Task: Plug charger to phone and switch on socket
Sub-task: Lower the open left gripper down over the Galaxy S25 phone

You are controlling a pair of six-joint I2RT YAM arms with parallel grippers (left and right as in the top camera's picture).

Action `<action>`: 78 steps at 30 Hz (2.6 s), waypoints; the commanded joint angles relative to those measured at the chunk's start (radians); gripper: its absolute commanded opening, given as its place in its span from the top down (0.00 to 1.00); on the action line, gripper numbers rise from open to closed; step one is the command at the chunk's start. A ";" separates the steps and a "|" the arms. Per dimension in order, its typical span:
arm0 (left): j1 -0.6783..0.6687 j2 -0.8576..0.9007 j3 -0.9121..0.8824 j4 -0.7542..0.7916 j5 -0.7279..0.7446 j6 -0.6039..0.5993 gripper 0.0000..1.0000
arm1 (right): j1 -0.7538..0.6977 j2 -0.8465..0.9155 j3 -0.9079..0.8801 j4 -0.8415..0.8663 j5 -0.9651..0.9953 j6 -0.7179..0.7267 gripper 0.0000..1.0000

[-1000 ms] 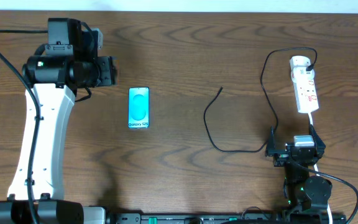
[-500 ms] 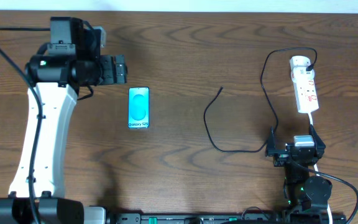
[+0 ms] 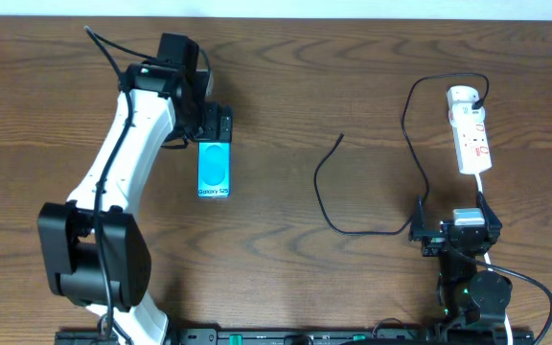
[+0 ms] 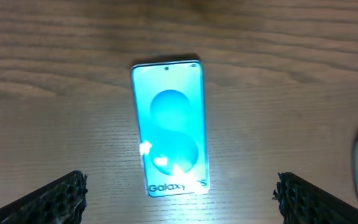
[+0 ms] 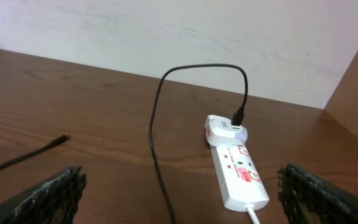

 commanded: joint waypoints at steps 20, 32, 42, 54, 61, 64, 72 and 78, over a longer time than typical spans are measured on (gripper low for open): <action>0.000 0.031 -0.044 -0.005 -0.030 -0.085 0.03 | 0.006 -0.005 -0.001 -0.003 0.000 -0.011 0.01; -0.006 0.031 -0.108 0.040 -0.015 -0.085 0.02 | 0.006 -0.005 -0.001 -0.003 0.000 -0.011 0.01; -0.023 0.031 -0.175 0.095 -0.014 -0.097 0.02 | 0.006 -0.005 -0.001 -0.003 0.000 -0.011 0.01; -0.034 0.031 -0.180 0.108 -0.016 -0.096 0.02 | 0.006 -0.005 -0.002 -0.003 0.000 -0.011 0.01; -0.034 0.031 -0.197 0.131 -0.015 -0.096 0.02 | 0.006 -0.005 -0.001 -0.003 0.000 -0.011 0.01; -0.034 0.031 -0.224 0.154 -0.015 -0.096 0.02 | 0.006 -0.005 -0.001 -0.003 0.000 -0.011 0.01; -0.034 0.032 -0.228 0.172 -0.016 -0.096 0.02 | 0.006 -0.005 -0.001 -0.003 0.000 -0.011 0.01; -0.034 0.032 -0.245 0.183 -0.055 -0.103 0.02 | 0.006 -0.005 -0.001 -0.003 0.000 -0.011 0.01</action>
